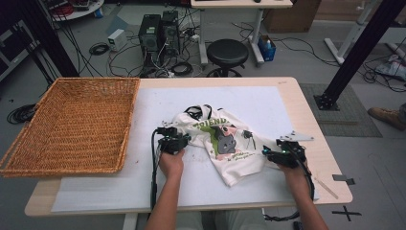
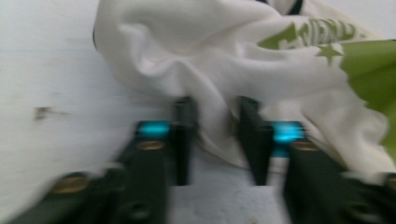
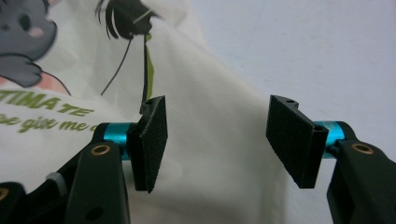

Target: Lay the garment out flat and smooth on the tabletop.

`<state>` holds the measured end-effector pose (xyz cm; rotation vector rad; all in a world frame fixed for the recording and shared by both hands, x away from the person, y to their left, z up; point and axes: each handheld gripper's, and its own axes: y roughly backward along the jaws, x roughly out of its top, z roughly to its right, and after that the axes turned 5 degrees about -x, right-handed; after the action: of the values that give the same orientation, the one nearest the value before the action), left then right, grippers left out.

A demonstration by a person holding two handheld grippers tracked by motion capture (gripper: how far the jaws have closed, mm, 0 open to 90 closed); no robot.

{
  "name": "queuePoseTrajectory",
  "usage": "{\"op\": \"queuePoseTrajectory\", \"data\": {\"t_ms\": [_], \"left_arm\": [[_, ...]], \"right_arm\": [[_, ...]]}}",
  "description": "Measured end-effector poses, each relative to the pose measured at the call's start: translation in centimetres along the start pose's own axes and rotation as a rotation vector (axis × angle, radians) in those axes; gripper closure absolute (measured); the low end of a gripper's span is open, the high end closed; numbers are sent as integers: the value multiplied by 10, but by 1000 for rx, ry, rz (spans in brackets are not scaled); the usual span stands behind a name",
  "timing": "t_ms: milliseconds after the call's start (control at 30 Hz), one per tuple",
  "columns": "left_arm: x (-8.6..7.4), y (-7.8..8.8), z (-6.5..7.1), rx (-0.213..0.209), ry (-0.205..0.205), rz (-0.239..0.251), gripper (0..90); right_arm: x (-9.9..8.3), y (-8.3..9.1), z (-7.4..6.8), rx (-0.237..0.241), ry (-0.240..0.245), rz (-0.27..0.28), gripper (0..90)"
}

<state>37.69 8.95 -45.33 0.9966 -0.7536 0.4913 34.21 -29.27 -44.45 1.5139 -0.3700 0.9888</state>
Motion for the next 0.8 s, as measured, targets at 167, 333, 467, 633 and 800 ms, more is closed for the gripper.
{"op": "queuePoseTrajectory", "data": {"t_ms": [167, 333, 467, 633, 800], "left_arm": [[13, 30, -17, 11, 22, 151, 868], [41, 50, -38, 23, -5, 209, 868], [49, 38, -35, -65, -7, 209, 812], [41, 32, -31, -65, 2, 194, 608], [30, 40, -31, -70, 24, 215, 600]], "right_arm": [[-4, 1, -2, 57, 45, -32, 890], [-27, 38, -13, 198, 69, -31, 893], [-28, 46, -28, 267, 70, 25, 656], [7, 28, -20, 179, -24, 118, 494], [49, -34, -35, 106, 43, 28, 358]]}}
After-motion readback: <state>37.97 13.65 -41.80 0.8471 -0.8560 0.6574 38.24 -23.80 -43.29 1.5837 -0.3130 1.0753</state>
